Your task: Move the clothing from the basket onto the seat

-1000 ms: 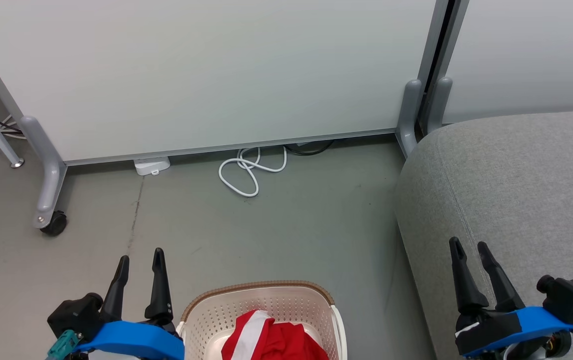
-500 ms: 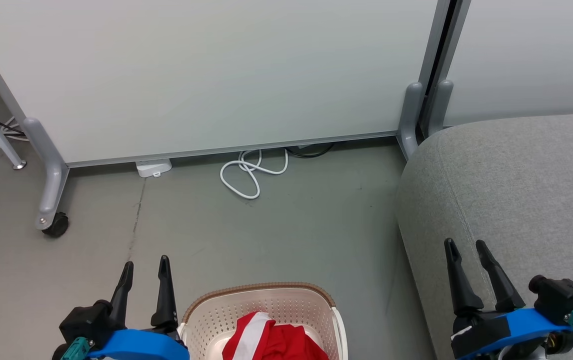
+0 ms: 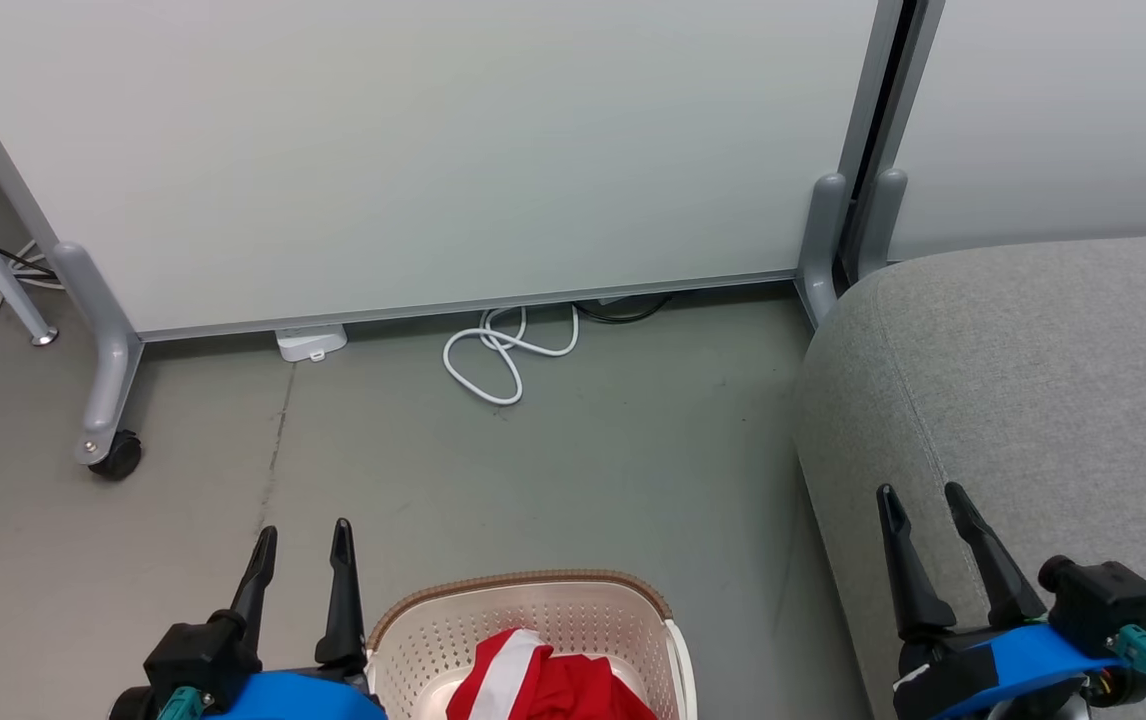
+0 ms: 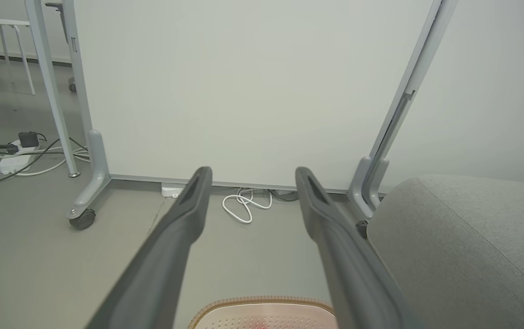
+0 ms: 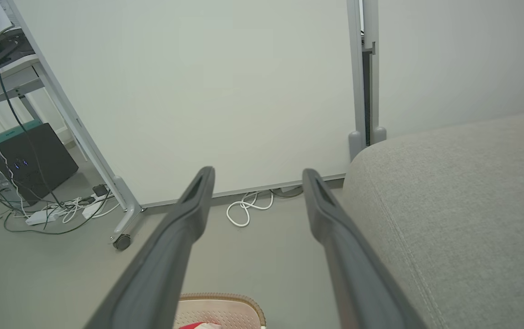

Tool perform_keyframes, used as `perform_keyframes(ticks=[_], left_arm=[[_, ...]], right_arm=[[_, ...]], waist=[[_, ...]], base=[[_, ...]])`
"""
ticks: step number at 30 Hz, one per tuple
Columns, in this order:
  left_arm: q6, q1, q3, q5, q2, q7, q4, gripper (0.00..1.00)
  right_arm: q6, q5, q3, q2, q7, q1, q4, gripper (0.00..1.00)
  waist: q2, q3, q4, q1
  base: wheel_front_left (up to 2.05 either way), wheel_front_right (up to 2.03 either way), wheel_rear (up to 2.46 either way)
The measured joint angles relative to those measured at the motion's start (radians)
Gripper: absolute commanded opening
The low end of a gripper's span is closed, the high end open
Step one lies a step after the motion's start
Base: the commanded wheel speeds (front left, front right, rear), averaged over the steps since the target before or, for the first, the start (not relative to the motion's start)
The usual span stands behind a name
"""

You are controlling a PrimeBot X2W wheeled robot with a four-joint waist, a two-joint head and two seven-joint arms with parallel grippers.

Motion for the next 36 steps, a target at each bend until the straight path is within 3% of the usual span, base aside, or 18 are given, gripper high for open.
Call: perform_keyframes(ticks=[20,36], left_arm=[[0.009,0.008,-0.012,0.122,0.000,-0.035,-0.004,1.00],[0.009,0.008,-0.004,0.112,-0.005,-0.035,-0.003,1.00]], right_arm=[[0.001,-0.126,0.017,-0.002,-0.033,0.005,-0.017,1.00],[0.001,-0.122,0.022,-0.002,-0.035,0.004,-0.016,1.00]], waist=[[0.0000,0.009,0.006,0.0000],[0.0000,0.026,0.003,0.0000]], base=[[0.00,0.00,0.00],[0.00,0.00,0.00]])
